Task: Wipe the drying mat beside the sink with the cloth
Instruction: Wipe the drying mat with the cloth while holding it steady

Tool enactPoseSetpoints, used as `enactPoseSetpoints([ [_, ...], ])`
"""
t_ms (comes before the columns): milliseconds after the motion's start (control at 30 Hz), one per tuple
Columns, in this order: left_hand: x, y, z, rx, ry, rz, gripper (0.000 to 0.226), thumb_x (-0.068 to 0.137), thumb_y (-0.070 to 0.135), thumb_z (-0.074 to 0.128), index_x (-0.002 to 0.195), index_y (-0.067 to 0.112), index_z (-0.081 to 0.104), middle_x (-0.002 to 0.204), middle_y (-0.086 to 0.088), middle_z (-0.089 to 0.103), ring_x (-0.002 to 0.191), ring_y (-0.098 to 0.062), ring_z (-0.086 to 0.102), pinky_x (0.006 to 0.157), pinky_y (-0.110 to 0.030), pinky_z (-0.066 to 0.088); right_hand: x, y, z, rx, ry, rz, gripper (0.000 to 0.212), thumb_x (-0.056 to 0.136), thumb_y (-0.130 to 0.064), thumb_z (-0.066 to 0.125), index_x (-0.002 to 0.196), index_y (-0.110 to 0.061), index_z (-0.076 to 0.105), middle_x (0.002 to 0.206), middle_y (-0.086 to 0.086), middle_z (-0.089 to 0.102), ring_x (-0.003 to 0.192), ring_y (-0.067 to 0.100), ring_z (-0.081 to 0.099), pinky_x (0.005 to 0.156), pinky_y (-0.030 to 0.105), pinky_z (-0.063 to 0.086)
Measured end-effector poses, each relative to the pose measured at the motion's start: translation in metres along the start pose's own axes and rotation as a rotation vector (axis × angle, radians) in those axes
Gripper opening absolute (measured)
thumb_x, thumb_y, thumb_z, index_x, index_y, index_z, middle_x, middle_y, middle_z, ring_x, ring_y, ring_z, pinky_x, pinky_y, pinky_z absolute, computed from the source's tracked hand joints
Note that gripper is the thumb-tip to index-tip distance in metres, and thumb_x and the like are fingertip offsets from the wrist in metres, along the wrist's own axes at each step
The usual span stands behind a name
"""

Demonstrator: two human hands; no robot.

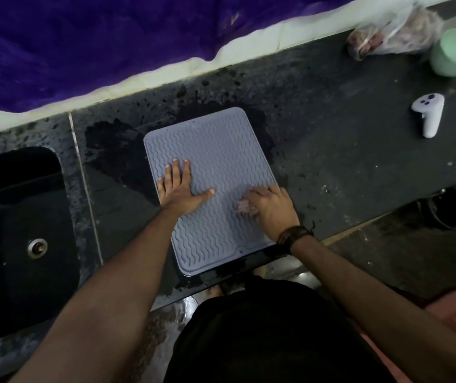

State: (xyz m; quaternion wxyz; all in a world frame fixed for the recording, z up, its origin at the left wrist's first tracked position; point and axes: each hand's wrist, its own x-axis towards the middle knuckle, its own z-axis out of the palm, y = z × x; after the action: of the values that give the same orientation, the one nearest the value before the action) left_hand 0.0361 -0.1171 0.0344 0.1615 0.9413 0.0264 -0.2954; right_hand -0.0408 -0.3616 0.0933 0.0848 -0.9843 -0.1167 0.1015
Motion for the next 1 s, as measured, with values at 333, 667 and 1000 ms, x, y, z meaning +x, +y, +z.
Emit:
enactPoseSetpoints([
  [333,-0.002,0.002,-0.002,-0.008,-0.002,0.007,0.119,0.079,0.089,0.046,0.158,0.033,-0.023,0.162,0.002,-0.037,0.151,-0.021,-0.03,0.123,-0.047,-0.015,-0.002,-0.016,0.022,-0.063,-0.027,0.04,0.047,0.089,-0.013,0.049,0.135,-0.019,0.051,0.14,0.005,0.049,0.12,0.032,0.041,0.098,0.042,0.036],
  [667,0.0,-0.004,0.004,0.007,0.036,0.054,0.121,0.077,0.093,0.041,0.158,0.03,-0.024,0.163,0.0,-0.035,0.152,-0.022,-0.029,0.123,-0.048,-0.015,-0.088,-0.017,0.018,-0.116,-0.002,0.107,0.051,0.072,-0.009,0.055,0.12,-0.023,0.061,0.127,0.0,0.06,0.103,0.03,0.052,0.082,0.038,0.042],
  [1000,-0.006,0.002,-0.004,-0.011,-0.013,0.029,0.12,0.08,0.087,0.046,0.159,0.028,-0.022,0.163,0.0,-0.035,0.151,-0.023,-0.029,0.123,-0.049,-0.014,-0.027,-0.056,0.028,-0.117,-0.03,-0.006,0.042,0.091,-0.014,0.048,0.132,-0.018,0.052,0.137,0.002,0.051,0.123,0.029,0.041,0.101,0.04,0.031],
])
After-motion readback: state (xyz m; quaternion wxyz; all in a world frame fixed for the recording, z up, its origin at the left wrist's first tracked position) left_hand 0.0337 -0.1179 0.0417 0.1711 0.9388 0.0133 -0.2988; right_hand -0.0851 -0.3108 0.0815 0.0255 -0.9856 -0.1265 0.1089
